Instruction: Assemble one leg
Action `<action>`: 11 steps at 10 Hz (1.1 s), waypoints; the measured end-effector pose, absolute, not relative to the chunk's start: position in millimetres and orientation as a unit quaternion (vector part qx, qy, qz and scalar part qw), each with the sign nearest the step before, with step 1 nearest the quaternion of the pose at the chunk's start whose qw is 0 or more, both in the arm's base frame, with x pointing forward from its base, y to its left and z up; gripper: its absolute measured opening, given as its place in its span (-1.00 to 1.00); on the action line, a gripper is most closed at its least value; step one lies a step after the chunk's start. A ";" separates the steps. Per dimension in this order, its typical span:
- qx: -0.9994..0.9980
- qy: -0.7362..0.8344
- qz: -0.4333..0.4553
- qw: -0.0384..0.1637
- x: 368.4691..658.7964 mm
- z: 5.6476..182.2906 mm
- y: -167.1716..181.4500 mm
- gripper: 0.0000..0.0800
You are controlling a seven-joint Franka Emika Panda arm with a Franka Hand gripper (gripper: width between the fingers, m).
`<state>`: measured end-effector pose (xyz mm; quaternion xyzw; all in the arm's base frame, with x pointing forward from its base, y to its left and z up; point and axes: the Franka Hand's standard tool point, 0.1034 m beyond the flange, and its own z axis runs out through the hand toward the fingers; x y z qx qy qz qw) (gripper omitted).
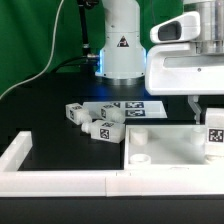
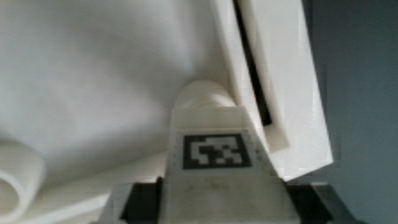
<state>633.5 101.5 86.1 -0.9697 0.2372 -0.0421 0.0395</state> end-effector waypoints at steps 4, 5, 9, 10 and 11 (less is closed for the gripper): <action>-0.861 0.505 -0.025 0.053 634.3 85.7 104.0 -0.29; -0.814 0.577 -0.020 0.064 635.1 86.2 107.7 -0.29; -0.765 0.639 -0.019 0.073 636.2 85.7 107.6 -0.26; -0.782 0.618 -0.022 0.072 636.2 85.8 108.5 -0.26; -0.831 0.551 -0.029 0.065 637.3 86.7 110.6 0.16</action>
Offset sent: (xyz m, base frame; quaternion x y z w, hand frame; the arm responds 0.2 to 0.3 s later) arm 0.0011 0.0115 -0.0090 -0.0015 -0.0288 0.3795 0.9247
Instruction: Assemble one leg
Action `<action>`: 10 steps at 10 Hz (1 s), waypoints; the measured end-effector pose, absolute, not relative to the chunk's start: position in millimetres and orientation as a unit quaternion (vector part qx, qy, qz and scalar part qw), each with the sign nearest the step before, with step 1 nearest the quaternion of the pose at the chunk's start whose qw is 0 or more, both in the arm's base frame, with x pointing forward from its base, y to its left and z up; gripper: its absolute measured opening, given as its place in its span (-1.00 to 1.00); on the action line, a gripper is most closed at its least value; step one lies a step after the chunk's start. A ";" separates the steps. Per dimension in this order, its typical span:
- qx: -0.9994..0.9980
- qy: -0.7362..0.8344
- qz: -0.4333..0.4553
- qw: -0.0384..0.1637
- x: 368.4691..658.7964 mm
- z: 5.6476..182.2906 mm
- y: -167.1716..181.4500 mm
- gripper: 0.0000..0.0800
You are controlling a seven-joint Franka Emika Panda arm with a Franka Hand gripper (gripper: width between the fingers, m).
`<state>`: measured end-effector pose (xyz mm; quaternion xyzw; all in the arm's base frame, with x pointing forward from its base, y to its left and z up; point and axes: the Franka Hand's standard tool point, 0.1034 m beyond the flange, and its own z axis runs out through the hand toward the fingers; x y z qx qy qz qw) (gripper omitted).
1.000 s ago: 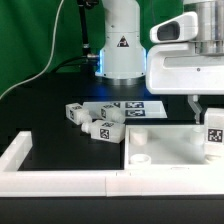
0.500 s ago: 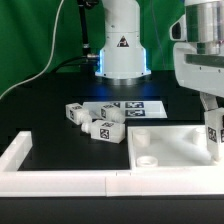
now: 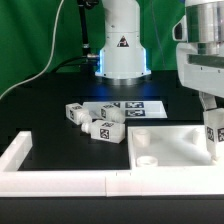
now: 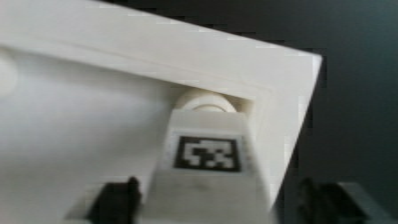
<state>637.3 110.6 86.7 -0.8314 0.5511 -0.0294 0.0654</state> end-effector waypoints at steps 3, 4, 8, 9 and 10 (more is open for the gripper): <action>-0.947 0.316 -0.036 0.037 639.8 87.4 109.4 0.59; -0.953 0.300 -0.039 0.036 640.1 86.9 108.2 0.62; -0.995 0.086 -0.046 0.012 640.3 84.9 100.5 0.62; -0.996 0.069 -0.049 0.011 640.2 84.1 100.1 0.62; -0.998 0.049 -0.049 0.010 639.9 83.6 99.5 0.62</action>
Offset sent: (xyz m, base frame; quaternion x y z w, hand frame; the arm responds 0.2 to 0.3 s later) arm 0.0000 0.0000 0.0000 0.0000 0.0000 -0.1938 0.9810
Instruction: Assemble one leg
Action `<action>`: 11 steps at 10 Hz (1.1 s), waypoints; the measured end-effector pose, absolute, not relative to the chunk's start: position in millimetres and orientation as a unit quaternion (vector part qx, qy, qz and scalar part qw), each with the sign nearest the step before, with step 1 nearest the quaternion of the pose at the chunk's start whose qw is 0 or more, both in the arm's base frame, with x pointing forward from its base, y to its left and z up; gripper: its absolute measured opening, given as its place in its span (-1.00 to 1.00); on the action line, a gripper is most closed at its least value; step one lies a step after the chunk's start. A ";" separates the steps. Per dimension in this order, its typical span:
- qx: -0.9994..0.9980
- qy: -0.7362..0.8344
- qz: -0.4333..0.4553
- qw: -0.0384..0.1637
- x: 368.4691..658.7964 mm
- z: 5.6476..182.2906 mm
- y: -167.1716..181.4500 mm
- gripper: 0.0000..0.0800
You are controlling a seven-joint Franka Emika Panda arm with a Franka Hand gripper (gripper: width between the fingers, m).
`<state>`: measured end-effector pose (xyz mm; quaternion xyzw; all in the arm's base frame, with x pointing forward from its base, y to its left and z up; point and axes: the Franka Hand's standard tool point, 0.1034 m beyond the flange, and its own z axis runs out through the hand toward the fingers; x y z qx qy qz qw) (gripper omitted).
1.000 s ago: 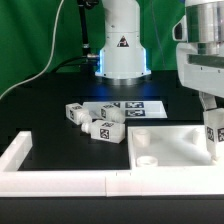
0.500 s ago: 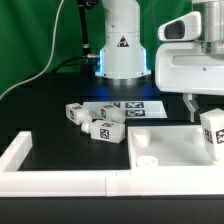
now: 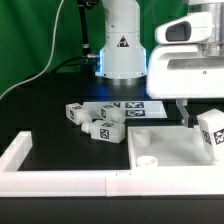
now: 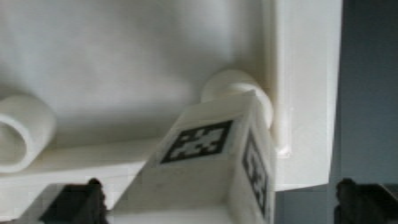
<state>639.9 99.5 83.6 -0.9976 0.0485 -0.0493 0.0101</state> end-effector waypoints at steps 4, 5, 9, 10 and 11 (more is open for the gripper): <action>-0.997 0.053 -0.050 0.012 641.0 84.9 103.3 0.56; -0.997 0.063 -0.050 0.013 640.9 84.8 103.4 0.13; -0.975 0.215 -0.047 0.021 640.7 84.2 103.6 -0.28; -0.968 0.245 -0.046 0.022 640.6 84.0 103.6 -0.28; -0.957 0.287 -0.044 0.024 639.7 83.1 104.8 -0.28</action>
Offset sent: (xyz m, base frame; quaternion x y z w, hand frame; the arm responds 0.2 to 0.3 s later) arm 0.0000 0.0000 0.0000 0.0000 0.0000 0.0000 1.0000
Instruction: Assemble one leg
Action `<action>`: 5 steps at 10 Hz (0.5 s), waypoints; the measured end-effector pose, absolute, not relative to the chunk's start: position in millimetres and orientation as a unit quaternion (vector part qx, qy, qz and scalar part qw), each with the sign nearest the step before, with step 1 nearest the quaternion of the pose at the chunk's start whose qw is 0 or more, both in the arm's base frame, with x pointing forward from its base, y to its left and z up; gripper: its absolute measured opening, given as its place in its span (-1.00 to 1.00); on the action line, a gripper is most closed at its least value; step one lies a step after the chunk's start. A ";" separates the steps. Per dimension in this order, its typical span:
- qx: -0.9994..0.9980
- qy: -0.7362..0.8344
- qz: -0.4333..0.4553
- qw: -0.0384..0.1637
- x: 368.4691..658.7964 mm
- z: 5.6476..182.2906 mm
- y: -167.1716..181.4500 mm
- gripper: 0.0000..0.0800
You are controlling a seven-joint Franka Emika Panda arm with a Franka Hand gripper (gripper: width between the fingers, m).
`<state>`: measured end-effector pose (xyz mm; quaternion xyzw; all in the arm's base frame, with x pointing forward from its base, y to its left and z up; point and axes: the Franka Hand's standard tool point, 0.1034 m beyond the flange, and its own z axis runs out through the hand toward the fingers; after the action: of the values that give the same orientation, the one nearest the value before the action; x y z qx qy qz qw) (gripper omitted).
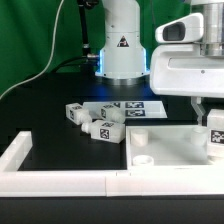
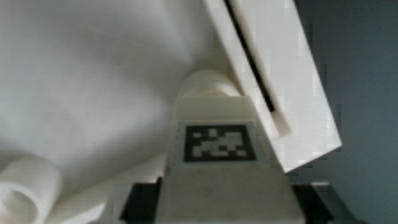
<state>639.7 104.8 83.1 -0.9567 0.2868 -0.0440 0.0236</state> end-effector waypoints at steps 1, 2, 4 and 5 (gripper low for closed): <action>-0.930 0.363 -0.041 0.025 638.1 81.9 109.8 -0.28; -0.909 0.415 -0.039 0.026 637.9 81.5 110.3 -0.28; -0.828 0.558 -0.030 0.041 639.2 80.9 110.6 -0.28; -0.782 0.621 -0.025 0.050 639.0 80.8 110.9 -0.28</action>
Offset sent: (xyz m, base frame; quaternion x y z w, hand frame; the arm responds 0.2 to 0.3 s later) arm 0.0068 0.0036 -0.0044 0.0024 -0.0237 0.4060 0.9135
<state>639.0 110.9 80.8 -0.7818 0.6210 -0.0250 0.0499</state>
